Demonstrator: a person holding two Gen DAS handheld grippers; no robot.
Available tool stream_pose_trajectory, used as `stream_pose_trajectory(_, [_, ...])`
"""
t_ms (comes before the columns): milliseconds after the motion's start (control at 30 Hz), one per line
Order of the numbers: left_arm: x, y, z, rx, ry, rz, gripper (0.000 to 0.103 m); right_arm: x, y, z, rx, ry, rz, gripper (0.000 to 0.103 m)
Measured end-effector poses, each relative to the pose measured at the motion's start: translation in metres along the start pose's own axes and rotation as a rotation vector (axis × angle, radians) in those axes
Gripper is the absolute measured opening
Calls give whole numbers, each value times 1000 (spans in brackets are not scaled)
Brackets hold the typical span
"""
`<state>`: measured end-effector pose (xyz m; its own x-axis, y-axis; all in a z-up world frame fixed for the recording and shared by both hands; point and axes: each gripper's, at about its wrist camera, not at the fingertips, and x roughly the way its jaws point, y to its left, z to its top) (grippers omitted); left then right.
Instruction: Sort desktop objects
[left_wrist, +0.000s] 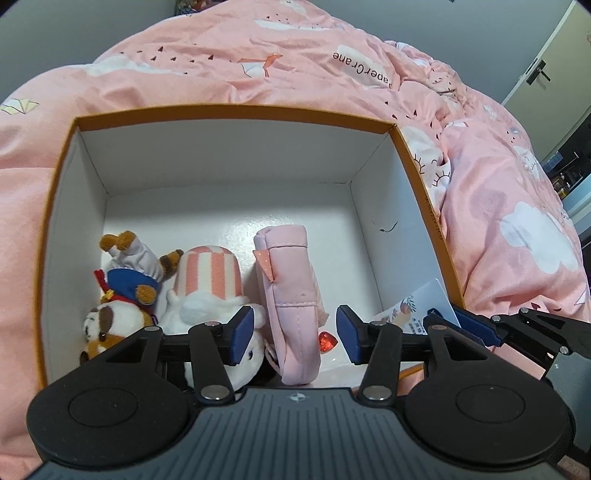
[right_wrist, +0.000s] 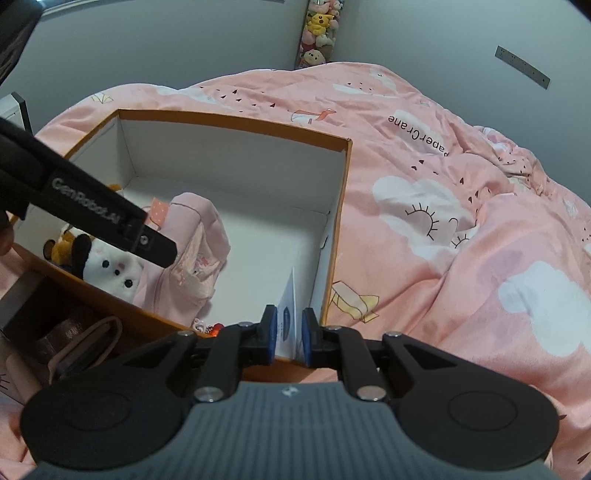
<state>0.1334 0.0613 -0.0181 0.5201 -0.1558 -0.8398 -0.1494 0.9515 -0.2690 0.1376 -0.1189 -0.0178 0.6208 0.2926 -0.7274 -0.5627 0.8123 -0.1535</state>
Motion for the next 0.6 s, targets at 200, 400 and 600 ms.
stream_pose_trajectory(200, [-19, -7, -6, 37, -35, 2, 58, -11, -2, -3, 23, -32, 24, 21])
stream_pose_trajectory(400, [-45, -16, -16, 107, -83, 20, 58, -36, -5, -12, 62, -114, 62, 40])
stream_pose_trajectory(600, [-74, -27, -31, 186, -135, 25, 58, -62, -13, -17, 115, -186, 92, 39])
